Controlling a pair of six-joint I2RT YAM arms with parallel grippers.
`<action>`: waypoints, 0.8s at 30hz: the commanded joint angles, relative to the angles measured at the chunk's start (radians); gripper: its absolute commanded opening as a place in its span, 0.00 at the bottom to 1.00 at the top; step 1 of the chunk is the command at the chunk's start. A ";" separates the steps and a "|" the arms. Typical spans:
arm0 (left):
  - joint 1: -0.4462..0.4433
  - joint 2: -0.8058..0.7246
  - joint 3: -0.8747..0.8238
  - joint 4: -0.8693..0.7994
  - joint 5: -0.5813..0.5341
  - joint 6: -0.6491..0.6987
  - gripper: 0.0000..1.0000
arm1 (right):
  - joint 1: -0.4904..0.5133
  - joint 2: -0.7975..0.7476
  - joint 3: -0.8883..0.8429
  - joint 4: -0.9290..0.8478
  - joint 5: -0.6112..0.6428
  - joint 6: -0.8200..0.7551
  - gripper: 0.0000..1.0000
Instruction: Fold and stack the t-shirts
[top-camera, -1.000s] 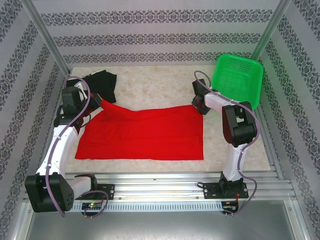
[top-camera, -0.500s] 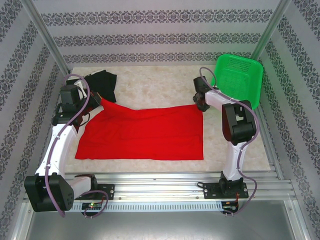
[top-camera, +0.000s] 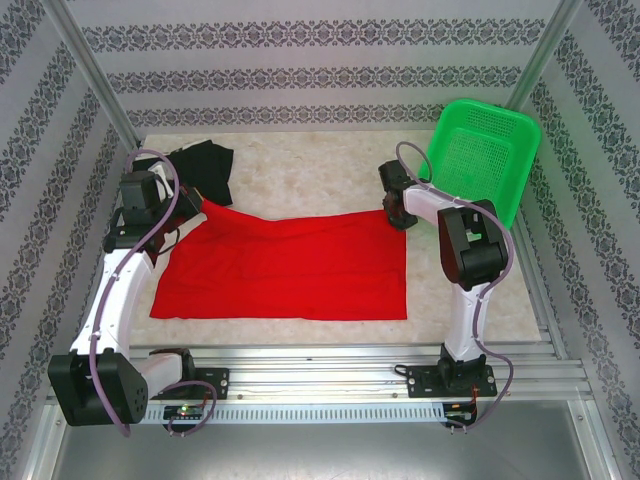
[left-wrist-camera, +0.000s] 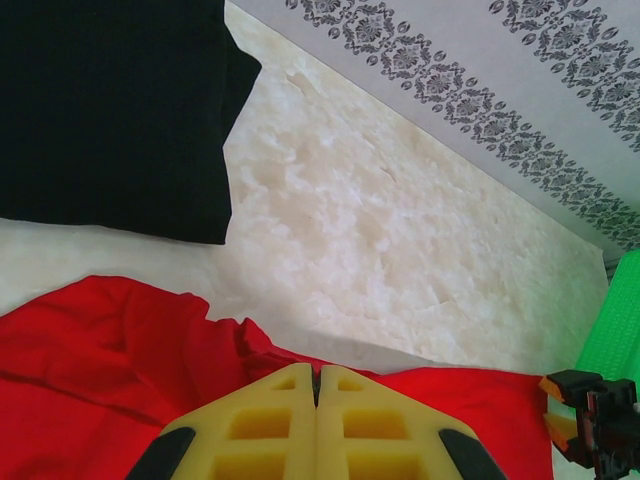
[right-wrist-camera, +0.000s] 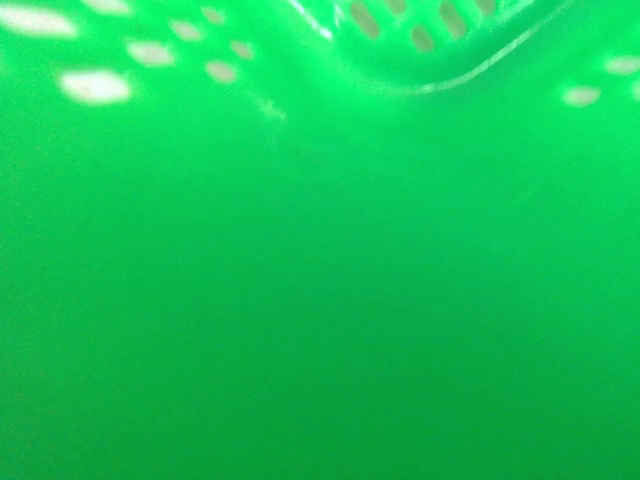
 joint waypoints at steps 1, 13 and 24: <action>-0.001 -0.023 0.027 -0.023 -0.014 0.022 0.00 | 0.004 0.072 -0.021 -0.105 -0.019 0.052 0.51; -0.001 -0.057 0.037 -0.043 -0.016 0.027 0.00 | -0.005 0.128 0.084 -0.232 -0.031 0.080 0.38; -0.001 -0.104 0.063 -0.057 -0.024 0.036 0.00 | -0.010 0.162 0.145 -0.279 -0.067 0.014 0.00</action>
